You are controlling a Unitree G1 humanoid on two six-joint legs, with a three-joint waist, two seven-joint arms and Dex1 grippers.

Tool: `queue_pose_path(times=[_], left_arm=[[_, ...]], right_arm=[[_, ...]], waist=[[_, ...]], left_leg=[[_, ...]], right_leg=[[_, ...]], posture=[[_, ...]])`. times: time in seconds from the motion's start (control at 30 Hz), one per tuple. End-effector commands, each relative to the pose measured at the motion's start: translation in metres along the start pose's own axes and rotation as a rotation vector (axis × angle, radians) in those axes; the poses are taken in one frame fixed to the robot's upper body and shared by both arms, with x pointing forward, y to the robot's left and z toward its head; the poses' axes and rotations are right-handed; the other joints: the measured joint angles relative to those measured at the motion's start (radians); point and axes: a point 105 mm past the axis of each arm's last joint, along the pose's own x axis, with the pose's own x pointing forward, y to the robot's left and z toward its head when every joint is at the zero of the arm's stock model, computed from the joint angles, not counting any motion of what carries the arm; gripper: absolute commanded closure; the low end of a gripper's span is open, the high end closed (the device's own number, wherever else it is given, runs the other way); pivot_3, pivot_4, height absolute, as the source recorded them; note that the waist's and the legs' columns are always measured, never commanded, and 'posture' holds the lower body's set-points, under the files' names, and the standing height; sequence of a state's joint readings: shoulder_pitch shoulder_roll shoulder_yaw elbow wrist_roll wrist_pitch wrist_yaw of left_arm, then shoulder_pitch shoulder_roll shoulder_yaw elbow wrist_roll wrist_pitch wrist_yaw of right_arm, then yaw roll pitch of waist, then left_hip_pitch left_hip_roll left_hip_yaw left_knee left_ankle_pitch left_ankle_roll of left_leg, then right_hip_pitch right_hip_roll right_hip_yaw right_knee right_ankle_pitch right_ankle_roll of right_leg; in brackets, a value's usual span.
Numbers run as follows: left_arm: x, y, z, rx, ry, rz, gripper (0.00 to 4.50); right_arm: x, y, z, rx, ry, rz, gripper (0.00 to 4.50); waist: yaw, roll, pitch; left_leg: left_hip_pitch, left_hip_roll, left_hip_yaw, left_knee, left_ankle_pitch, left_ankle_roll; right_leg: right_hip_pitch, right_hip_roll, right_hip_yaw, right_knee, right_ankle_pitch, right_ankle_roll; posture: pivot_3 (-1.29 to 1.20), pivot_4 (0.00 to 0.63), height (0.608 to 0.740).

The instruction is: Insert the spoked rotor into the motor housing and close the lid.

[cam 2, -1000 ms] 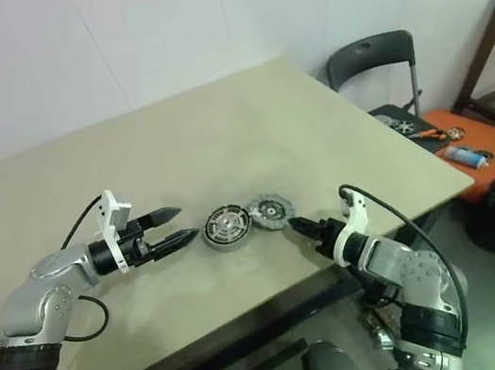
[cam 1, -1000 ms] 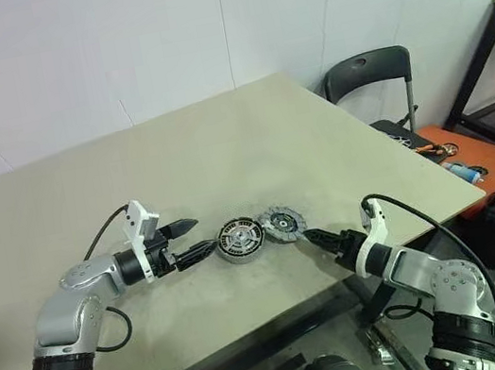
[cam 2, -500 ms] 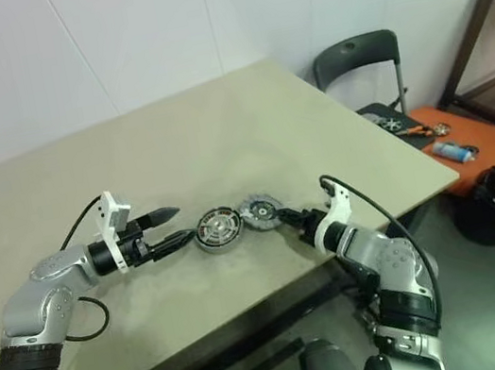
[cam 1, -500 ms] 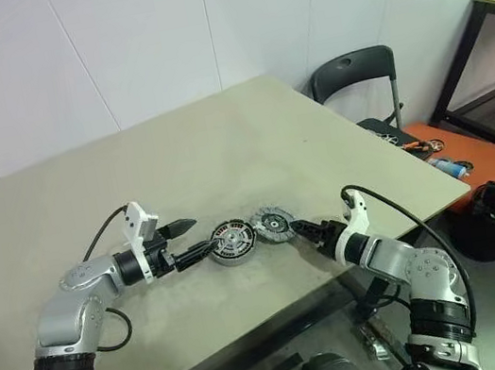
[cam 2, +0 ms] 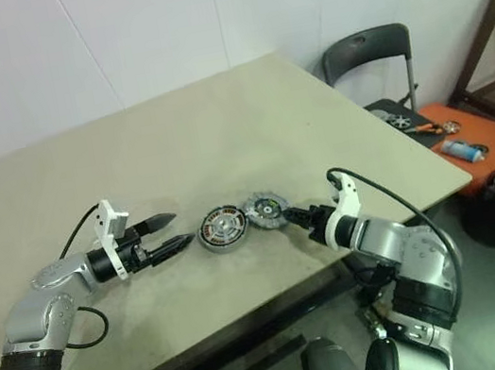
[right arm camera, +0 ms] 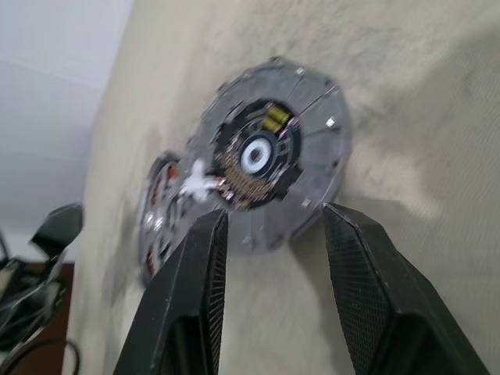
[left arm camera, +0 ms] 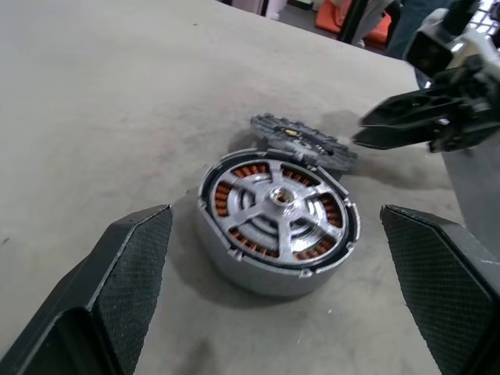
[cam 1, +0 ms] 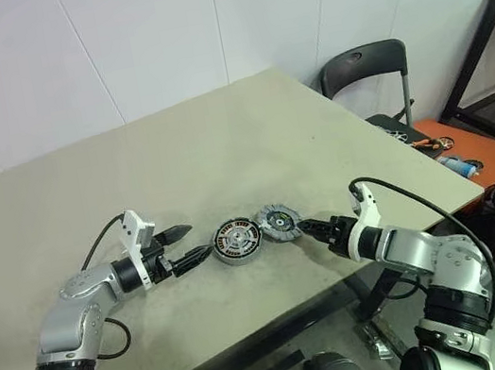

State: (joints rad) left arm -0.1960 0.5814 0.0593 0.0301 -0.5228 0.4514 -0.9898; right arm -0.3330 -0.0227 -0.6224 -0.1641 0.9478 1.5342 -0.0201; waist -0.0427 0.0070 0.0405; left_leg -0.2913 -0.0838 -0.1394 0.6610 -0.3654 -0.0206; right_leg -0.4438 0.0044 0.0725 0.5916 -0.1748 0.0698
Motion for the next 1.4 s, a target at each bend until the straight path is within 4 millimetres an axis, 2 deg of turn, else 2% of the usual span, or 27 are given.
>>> queue_pose_path(times=[0.03,0.3,0.43,0.6,0.8,0.9,1.07,1.2,1.4], left_arm=[[-0.004,0.003,0.007,0.034,-0.033,0.022,0.0],[-0.003,-0.001,0.004,0.03,-0.039,0.026,0.0],[-0.004,-0.004,0.002,0.028,-0.042,0.036,0.0],[-0.007,-0.005,0.001,0.024,-0.043,0.051,0.0],[-0.01,-0.005,-0.002,0.017,-0.043,0.067,0.0],[-0.007,-0.005,-0.003,0.017,-0.045,0.068,0.0],[-0.005,-0.004,-0.001,0.018,-0.053,0.071,0.0],[-0.005,-0.005,0.0,0.019,-0.057,0.071,0.0],[-0.004,-0.005,0.0,0.019,-0.059,0.072,0.0]], right_arm=[[-0.004,0.01,0.001,-0.024,0.004,0.02,2.52],[0.014,0.01,0.008,0.02,-0.018,-0.037,2.52],[0.021,0.0,0.013,0.037,-0.038,-0.118,2.52],[0.02,-0.009,0.006,0.043,-0.009,-0.169,2.52],[0.014,-0.01,0.003,0.052,0.003,-0.165,2.52],[0.021,-0.005,-0.003,0.053,0.026,-0.149,2.52],[0.037,0.017,-0.003,0.074,0.019,-0.077,2.52],[0.046,0.022,-0.006,0.08,0.033,-0.061,2.52],[0.052,0.025,0.004,0.082,0.002,-0.051,2.52]], waist=[[0.0,0.0,0.0],[-0.002,0.001,0.001],[-0.001,0.001,0.001],[-0.001,0.001,0.0],[0.0,0.002,0.0],[-0.001,0.001,0.0],[-0.008,0.002,0.001],[-0.012,0.002,0.001],[-0.027,0.002,0.001]], left_leg=[[0.0,0.0,0.0,0.0,0.0,0.0],[0.001,0.0,0.001,0.0,0.0,0.0],[0.0,0.0,0.0,0.0,0.0,0.0],[0.0,0.0,0.001,0.0,-0.001,0.001],[0.001,0.0,0.0,0.0,-0.001,0.001],[0.001,0.0,0.0,0.0,-0.001,0.001],[0.002,0.001,0.001,0.0,-0.001,0.001],[0.002,0.001,0.001,0.0,-0.001,0.001],[0.003,0.001,0.001,0.0,-0.001,0.001]], right_leg=[[0.0,0.0,0.0,0.0,0.0,0.0],[0.0,0.0,0.0,0.0,0.0,0.0],[0.0,0.0,0.0,0.0,0.0,0.0],[0.0,0.0,0.0,0.0,0.0,0.0],[0.001,0.0,0.0,0.0,0.0,0.0],[0.001,0.0,0.0,0.0,0.0,0.0],[0.001,0.001,0.0,0.001,0.0,0.0],[0.001,0.001,0.0,0.001,0.0,0.0],[0.002,0.001,0.0,0.001,0.0,0.0]], posture=[[0.0,0.0,0.74],[0.0,0.0,0.74],[0.0,0.0,0.74],[0.0,0.0,0.74],[0.0,0.0,0.74],[0.0,0.0,0.74],[0.0,0.0,0.74],[0.0,0.0,0.74],[0.0,0.0,0.74]])
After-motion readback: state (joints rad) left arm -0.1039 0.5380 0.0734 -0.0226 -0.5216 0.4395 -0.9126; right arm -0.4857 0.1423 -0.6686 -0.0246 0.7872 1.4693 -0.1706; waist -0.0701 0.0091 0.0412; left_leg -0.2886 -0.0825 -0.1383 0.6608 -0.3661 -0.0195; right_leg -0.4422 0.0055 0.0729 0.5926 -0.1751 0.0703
